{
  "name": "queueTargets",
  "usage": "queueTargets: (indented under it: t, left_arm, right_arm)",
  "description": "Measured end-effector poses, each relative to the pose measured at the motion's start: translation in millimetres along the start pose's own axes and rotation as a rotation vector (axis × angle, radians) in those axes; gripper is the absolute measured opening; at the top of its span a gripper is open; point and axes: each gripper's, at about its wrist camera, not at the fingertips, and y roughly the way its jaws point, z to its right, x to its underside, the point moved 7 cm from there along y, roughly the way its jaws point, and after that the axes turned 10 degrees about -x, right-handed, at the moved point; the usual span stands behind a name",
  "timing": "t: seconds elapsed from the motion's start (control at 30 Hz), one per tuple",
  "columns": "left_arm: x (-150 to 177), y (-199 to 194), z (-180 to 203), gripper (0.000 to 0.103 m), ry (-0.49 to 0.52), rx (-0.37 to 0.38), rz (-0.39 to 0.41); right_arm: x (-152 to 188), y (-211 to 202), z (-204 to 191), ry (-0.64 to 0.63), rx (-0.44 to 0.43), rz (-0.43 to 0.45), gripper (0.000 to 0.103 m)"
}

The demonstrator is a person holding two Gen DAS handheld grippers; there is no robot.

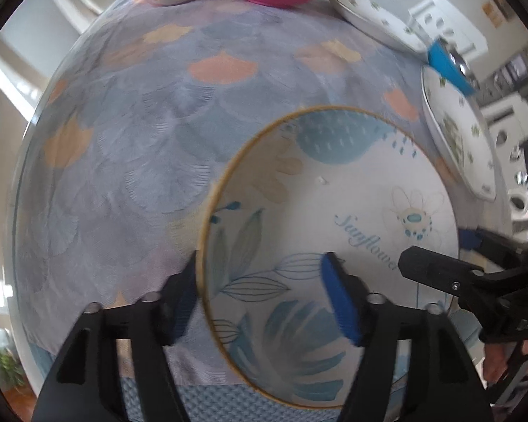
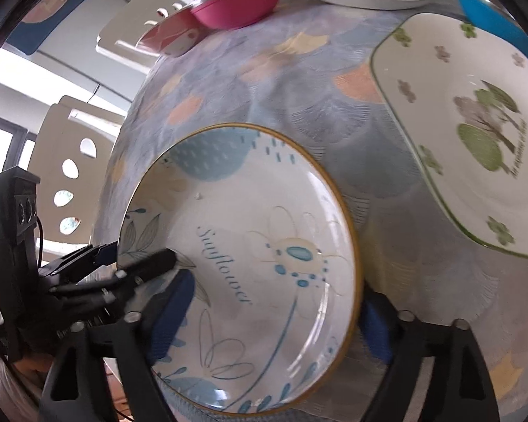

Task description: Organize plates and bowls

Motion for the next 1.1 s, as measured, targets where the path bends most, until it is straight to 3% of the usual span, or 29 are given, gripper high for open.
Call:
queueTargets:
  t: [0.13, 0.33, 0.5, 0.53, 0.67, 0.73, 0.8, 1.0, 1.1]
  left_arm:
    - [2.9, 6.7, 11.5, 0.099, 0.049, -0.086, -0.04]
    - [2.6, 5.6, 3.6, 0.096, -0.02, -0.125, -0.066]
    - [0.9, -4.5, 0.8, 0.096, -0.055, -0.137, -0.04]
    - [-0.6, -7.3, 0.5, 0.096, -0.061, -0.143, -0.029]
    - [-1.1, -15.8, -3.2, 0.095, -0.077, -0.168, -0.011]
    - [-1.6, -19.1, -2.2, 0.093, -0.086, -0.175, -0.005]
    - [-5.0, -24.7, 2.2, 0.093, -0.094, -0.18, 0.005]
    - [-16.9, -41.9, -1.1, 0.093, -0.131, -0.183, 0.055]
    - [-32.5, -55.6, 2.2, 0.093, -0.143, -0.167, 0.084]
  right_arm:
    - [-0.5, 1.4, -0.4, 0.003, -0.008, -0.014, 0.089]
    - [4.1, -2.2, -1.0, 0.036, -0.028, -0.046, 0.089]
    - [10.8, -13.7, 4.5, 0.125, -0.141, -0.01, 0.086]
    - [11.7, -15.4, 6.0, 0.13, -0.138, -0.007, 0.081]
    - [16.3, -22.3, 13.8, 0.16, -0.114, -0.006, 0.079]
    - [16.4, -26.9, 15.6, 0.108, -0.043, 0.011, 0.079]
    - [14.6, -33.5, 12.9, 0.063, -0.032, 0.047, 0.079]
    - [9.4, -58.2, 9.7, 0.094, -0.179, 0.156, 0.079]
    - [15.4, -57.4, 12.1, 0.142, -0.239, 0.11, 0.073]
